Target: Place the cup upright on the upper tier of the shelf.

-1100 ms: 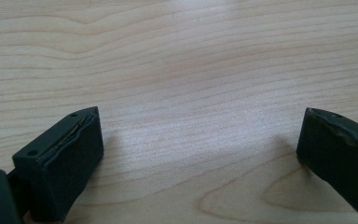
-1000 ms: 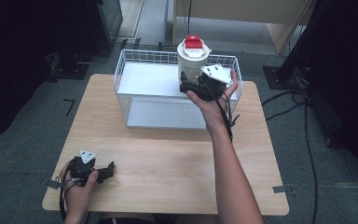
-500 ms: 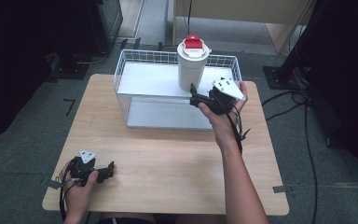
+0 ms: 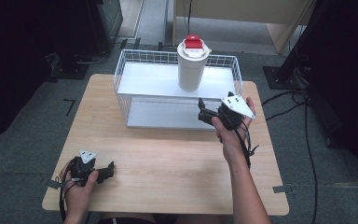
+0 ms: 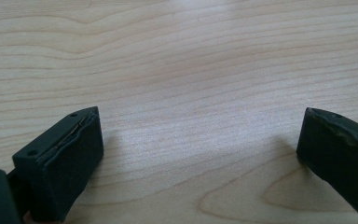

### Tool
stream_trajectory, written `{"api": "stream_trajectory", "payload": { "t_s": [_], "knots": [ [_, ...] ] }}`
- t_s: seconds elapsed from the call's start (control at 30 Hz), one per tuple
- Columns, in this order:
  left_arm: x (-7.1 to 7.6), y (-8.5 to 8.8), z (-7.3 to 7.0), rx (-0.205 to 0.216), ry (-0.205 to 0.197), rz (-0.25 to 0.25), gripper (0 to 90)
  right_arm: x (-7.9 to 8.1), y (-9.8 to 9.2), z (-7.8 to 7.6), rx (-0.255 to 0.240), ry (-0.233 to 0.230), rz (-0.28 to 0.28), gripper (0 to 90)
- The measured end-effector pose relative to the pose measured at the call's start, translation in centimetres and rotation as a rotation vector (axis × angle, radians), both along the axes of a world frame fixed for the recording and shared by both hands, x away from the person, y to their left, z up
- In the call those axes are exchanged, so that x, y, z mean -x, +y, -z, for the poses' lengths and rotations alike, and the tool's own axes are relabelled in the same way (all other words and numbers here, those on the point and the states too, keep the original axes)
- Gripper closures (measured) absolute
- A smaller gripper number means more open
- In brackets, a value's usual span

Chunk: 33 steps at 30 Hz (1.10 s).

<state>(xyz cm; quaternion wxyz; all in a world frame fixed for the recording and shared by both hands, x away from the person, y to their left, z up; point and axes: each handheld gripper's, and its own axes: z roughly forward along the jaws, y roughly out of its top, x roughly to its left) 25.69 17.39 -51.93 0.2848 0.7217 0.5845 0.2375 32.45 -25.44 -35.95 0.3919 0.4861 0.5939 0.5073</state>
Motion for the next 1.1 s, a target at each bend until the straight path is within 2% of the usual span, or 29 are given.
{"api": "stream_trajectory", "payload": {
  "t_s": [0.7, 0.93, 0.97, 1.1],
  "knots": [
    [0.0, 0.0, 0.0, 0.002, 0.0, -0.001, 0.9, 4.3, -3.8, 3.7, -0.006, 0.031, 0.039, 0.0],
    [0.0, 0.0, 0.0, 0.0, 0.002, 0.001, 0.8, 5.4, -5.1, 5.3, -0.015, 0.054, 0.061, 0.0],
    [0.0, 0.0, 0.0, 0.0, 0.002, 0.001, 0.9, 5.8, -5.6, 6.0, -0.024, 0.061, 0.072, 0.0],
    [0.0, 0.0, 0.0, 0.0, 0.003, 0.001, 0.9, 6.4, -6.3, 7.4, -0.03, 0.084, 0.088, 0.0]
  ]
}}
